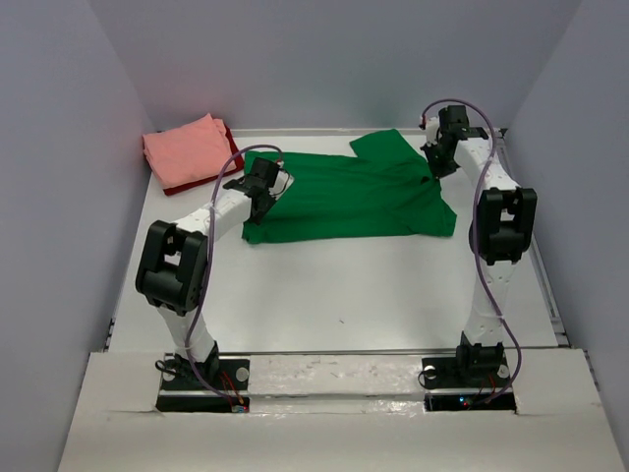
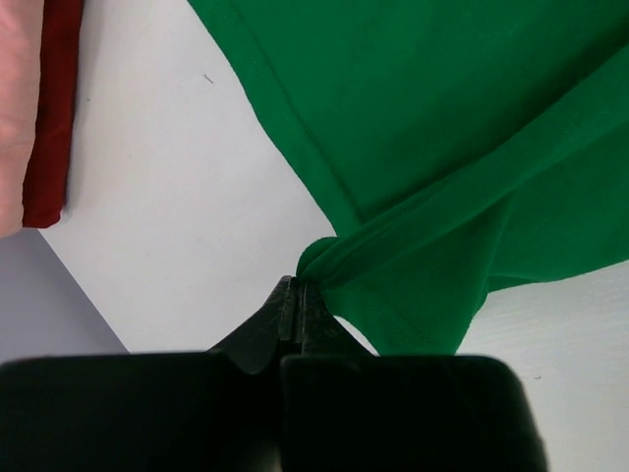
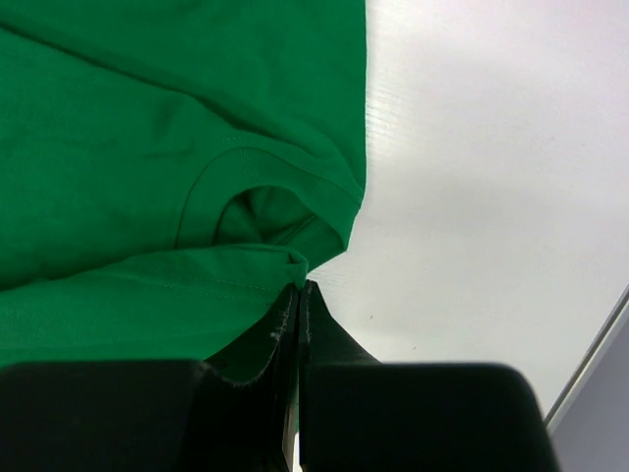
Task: Fold and stack the t-shirts
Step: Fold the flattened tshirt in 1/3 of the way
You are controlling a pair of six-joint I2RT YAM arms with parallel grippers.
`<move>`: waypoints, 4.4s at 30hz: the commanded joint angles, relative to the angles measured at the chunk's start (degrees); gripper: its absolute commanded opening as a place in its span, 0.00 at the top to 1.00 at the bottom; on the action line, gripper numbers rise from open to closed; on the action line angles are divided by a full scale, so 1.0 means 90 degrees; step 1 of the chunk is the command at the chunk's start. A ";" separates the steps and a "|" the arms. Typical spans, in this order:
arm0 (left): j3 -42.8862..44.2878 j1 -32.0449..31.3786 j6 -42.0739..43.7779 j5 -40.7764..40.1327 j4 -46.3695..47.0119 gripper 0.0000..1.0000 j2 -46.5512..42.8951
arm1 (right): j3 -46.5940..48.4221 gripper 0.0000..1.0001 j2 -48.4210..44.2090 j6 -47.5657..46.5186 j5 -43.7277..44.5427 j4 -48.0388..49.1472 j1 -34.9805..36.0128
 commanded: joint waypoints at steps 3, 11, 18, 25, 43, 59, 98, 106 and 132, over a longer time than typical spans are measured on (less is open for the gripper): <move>0.0336 0.0030 0.0075 -0.0236 0.0130 1.00 0.0095 | 0.0337 1.00 0.0132 -0.0057 0.0013 0.0177 0.0000; 0.0385 0.0040 0.0105 -0.0372 0.0218 1.00 0.0270 | 0.0395 1.00 0.0258 -0.0066 -0.0056 0.0177 0.0000; 0.0336 0.0040 0.0153 -0.0587 0.0384 0.32 0.0349 | 0.0473 0.66 0.0385 -0.0057 -0.0026 0.0167 0.0000; 0.0463 0.0040 0.0163 -0.0900 0.0511 0.01 0.0417 | 0.0639 0.00 0.0454 -0.0056 0.0013 0.0138 0.0000; 0.1313 0.0011 -0.0071 -0.0462 -0.0436 0.01 -0.0706 | 0.0699 0.01 -0.0912 -0.0261 -0.1773 -0.0681 0.0000; 0.0972 -0.0019 -0.0159 0.1668 -0.0759 0.01 -0.0813 | -0.1094 0.16 -0.1888 -0.0487 -0.1249 -0.1230 0.0000; 0.0239 -0.0224 0.0124 0.3231 -0.1276 0.01 -0.0813 | -0.2906 0.55 -0.1890 -0.0086 0.0540 -0.0985 0.0000; 0.0239 -0.0292 0.0134 0.3163 -0.1276 0.01 -0.0794 | -0.2701 0.56 -0.1432 -0.0066 0.0413 -0.0985 0.0000; 0.0160 -0.0458 0.0115 0.2987 -0.1355 0.01 -0.0833 | -0.2486 1.00 -0.1040 -0.0164 0.0705 -0.0800 0.0000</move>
